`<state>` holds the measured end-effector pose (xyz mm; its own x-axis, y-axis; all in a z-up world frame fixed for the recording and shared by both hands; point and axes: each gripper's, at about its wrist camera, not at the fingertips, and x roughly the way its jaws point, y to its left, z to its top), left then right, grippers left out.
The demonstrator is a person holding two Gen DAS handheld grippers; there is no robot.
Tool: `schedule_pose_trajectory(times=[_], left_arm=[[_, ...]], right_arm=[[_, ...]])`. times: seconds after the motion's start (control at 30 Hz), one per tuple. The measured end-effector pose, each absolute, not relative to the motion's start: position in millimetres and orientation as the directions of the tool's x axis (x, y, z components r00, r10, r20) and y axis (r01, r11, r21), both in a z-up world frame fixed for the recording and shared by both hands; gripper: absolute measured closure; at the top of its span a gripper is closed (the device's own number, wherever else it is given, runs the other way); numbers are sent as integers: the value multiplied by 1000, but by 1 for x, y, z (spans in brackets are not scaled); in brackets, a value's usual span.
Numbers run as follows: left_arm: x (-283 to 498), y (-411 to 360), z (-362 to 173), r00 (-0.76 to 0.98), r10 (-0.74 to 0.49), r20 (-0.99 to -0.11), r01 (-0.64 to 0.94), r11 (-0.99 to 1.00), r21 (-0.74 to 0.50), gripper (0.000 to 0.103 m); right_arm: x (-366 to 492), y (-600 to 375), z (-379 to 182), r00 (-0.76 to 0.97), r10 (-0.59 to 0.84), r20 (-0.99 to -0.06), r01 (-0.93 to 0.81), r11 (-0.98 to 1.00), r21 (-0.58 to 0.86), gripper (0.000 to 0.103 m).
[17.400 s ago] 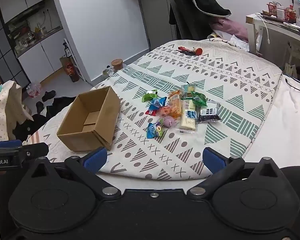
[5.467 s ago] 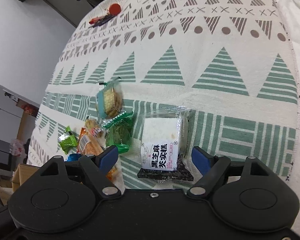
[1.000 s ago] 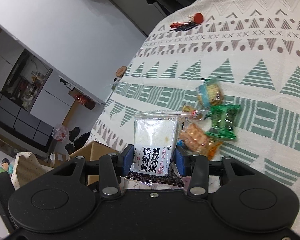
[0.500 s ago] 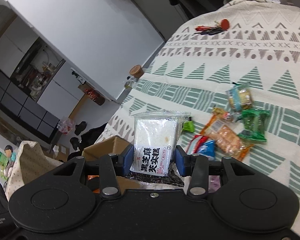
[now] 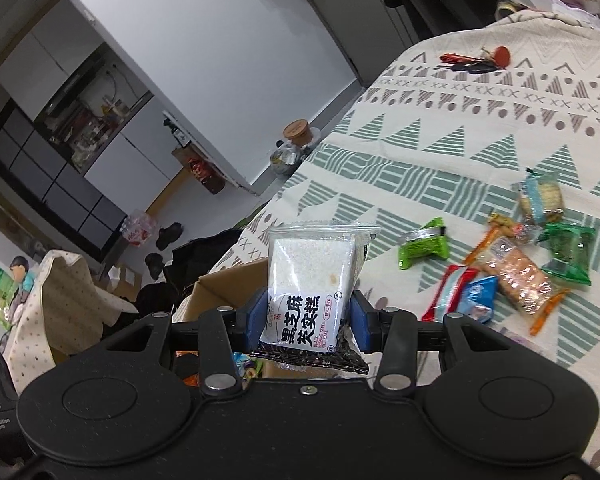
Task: Organize snacks
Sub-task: 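Carry the orange packet and sesame pack into the box and open both grippers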
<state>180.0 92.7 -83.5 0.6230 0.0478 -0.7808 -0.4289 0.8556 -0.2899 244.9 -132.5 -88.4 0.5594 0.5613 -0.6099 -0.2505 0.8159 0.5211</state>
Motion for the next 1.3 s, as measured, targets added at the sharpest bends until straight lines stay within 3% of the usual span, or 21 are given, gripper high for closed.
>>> schedule_pose_trajectory(times=[0.37,0.47,0.53,0.83,1.07,1.3], left_arm=[[178,129,-92,620,16,-785,-434,840,-325,80],[175,139,-90,624,13,-781,-438,834,-336,71],[173,144,-88,628,17,-778,-442,831,-339,58],[160,168,-75,653,17,-757,-455,808,-374,33],[145,183,-61,659,46,-751,-482,793,-374,21],[136,177,-50,654,73,-753,-474,815,-333,12]], right_arm=[[241,-91,-89,536,556,-635,-298,829,474,60],[240,-79,-88,527,560,-640,-313,827,466,60],[237,-71,-85,522,565,-639,-326,824,463,60],[229,-36,-79,484,579,-656,-353,815,459,60],[219,-16,-70,433,627,-648,-389,778,493,48],[213,-40,-59,479,586,-653,-366,810,458,42]])
